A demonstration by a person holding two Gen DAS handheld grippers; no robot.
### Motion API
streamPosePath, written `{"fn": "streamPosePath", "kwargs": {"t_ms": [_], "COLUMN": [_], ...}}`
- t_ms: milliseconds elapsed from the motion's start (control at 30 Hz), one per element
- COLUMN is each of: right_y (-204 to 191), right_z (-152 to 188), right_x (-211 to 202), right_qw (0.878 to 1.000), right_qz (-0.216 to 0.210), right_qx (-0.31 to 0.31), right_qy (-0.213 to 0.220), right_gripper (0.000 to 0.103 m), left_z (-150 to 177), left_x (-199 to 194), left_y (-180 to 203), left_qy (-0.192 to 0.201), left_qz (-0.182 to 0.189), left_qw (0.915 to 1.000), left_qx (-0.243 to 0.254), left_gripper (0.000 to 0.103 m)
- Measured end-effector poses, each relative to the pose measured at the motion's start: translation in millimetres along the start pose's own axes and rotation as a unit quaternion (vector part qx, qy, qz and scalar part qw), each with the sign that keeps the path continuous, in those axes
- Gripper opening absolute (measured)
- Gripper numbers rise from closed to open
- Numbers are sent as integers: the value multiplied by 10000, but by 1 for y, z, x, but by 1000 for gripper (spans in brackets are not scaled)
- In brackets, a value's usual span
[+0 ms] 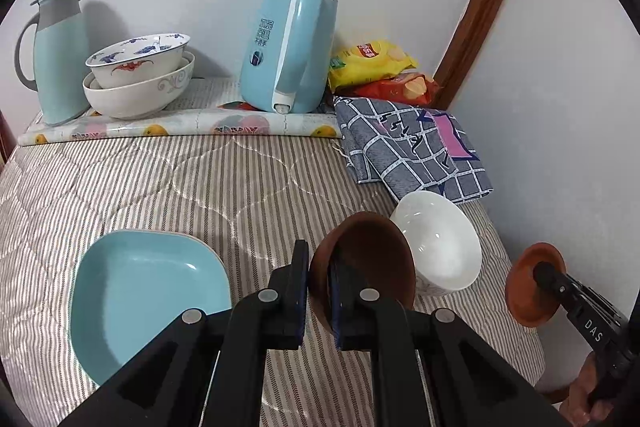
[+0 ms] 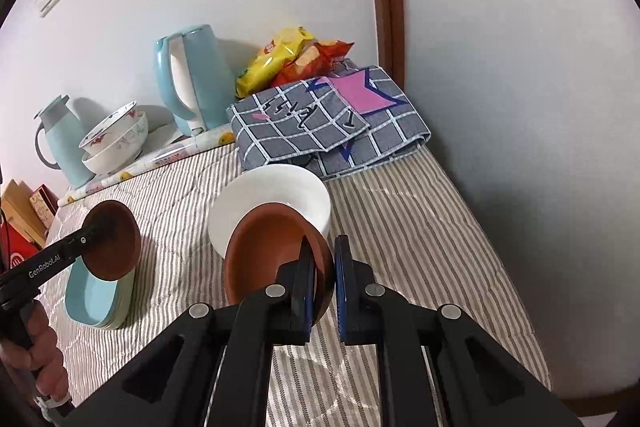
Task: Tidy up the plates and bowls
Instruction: 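Lower the right gripper's brown bowl into the white bowl and open it while the left gripper holds its bowl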
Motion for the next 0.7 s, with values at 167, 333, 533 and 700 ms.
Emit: {"fn": "streamPosePath", "kwargs": {"t_ms": [167,333,533,700], "right_y": [-4,-8,-11,-15], "right_z": [-7,-14,-22,-26], "right_x": [-1,3,13,25], "right_qw": [10000,10000,10000,9999], "right_qz": [14,12,10,1], "right_qx": [-17,-19,-57,-105], "right_qy": [56,50,26,-32], "right_gripper": [9,9,9,9], "left_z": [-7,-11,-18,-24], "left_x": [-2,0,4,12], "left_y": [-3,-6,-8,-10], "left_qy": [13,-19,-4,-10], "left_qz": [0,26,37,-14], "left_qw": [10000,10000,10000,10000], "left_qx": [13,-19,-60,-16], "left_gripper": [10,10,10,10]}}
Point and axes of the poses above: each gripper's, at about its wrist camera, not at the fingertips, and x roughly the way its jaws point, y to its right, z to its underside, the point moved 7 cm from there along x, roughly the way its jaws point, and after that the axes turned 4 degrees about -y, right-handed, at the moved point
